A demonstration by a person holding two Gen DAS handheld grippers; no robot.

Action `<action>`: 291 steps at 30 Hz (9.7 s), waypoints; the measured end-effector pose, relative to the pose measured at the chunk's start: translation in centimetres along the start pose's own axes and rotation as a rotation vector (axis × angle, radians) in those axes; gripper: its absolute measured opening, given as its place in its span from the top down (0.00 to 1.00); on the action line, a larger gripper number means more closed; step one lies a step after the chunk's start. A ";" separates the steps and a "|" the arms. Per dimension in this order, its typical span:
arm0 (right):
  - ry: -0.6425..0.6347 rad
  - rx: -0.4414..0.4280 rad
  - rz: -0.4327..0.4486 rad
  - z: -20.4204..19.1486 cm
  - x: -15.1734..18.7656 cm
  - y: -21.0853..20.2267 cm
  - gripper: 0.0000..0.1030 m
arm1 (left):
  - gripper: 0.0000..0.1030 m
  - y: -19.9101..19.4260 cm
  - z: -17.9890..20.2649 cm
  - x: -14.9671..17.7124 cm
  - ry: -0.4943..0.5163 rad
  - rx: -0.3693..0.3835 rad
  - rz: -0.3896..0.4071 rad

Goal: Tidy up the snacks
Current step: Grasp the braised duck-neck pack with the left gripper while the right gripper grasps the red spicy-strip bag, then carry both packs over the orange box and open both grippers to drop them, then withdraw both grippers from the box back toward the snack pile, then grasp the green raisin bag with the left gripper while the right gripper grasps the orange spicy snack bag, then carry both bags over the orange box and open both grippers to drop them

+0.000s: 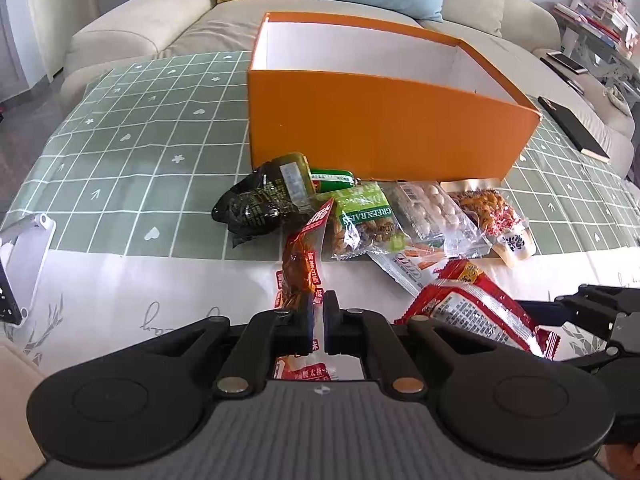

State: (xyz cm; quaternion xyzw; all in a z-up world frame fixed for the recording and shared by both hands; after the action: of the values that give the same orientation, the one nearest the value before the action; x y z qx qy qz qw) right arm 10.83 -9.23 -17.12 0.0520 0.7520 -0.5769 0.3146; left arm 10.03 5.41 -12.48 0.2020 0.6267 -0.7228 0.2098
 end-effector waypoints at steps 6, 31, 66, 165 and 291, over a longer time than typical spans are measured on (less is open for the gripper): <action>-0.015 -0.080 -0.029 -2.2 -0.2 -0.1 0.33 | 0.97 -0.8 -1.3 -0.1 -0.035 0.006 -0.012; -0.224 0.008 0.016 -8.0 -3.6 4.7 0.33 | 0.91 -0.9 -7.0 0.0 -0.283 0.218 -0.043; -0.225 -0.009 0.050 -6.8 -3.4 1.2 0.34 | 0.80 -0.6 -5.3 -0.1 -0.187 0.047 -0.055; -0.081 0.217 0.329 4.7 -17.7 -4.2 0.13 | 0.40 -1.6 1.1 -15.6 -0.025 -0.007 0.301; 0.016 0.194 0.400 3.5 -8.3 -6.3 0.33 | 0.59 -1.7 3.1 -6.4 0.009 0.047 0.290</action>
State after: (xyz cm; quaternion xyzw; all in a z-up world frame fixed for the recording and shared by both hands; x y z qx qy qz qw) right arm 16.09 -12.06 -7.90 0.2347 0.6702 -0.5721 0.4105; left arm 14.32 2.88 -7.10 0.2983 0.5749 -0.6984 0.3044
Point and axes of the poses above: each gripper's, at about its wrist camera, not at the fingertips, and y roughly the way its jaws point, z to its right, x to its underside, the point moved 8 cm from there along y, roughly the way its jaws point, and after that the axes turned 3 degrees about x, right-handed, at the moved point
